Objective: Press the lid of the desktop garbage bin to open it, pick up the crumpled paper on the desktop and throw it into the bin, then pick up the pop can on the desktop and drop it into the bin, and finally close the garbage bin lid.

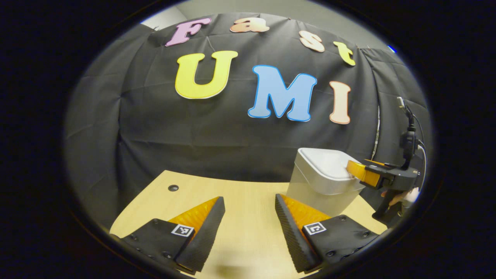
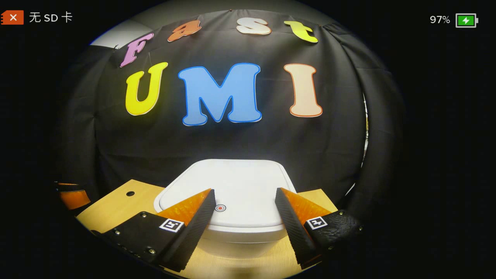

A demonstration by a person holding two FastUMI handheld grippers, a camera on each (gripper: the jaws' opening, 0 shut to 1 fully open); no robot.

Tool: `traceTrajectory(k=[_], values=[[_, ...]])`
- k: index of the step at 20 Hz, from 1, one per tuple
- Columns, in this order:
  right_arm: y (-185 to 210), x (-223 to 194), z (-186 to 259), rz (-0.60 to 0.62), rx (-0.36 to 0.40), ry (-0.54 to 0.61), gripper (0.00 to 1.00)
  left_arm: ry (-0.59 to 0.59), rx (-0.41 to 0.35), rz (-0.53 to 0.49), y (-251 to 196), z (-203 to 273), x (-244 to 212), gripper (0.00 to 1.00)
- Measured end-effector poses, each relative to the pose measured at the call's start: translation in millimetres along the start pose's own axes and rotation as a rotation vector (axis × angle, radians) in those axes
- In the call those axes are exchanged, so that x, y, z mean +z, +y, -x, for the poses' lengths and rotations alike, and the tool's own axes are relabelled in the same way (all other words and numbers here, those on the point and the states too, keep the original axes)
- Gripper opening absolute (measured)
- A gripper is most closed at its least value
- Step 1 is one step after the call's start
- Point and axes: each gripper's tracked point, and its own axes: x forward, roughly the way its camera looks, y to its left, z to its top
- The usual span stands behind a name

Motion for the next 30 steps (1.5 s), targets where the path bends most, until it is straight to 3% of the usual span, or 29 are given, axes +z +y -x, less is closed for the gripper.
traceTrajectory(k=[19, 30], values=[[0, 5, 3, -0.015, -0.019, -0.023, 0.98, -0.049, -0.034, -0.043, -14, 3, 23, 0.89], [-3, 5, 38, 0.004, -0.044, -0.044, 0.97, -0.061, -0.056, -0.064, -25, 4, 28, 0.89]])
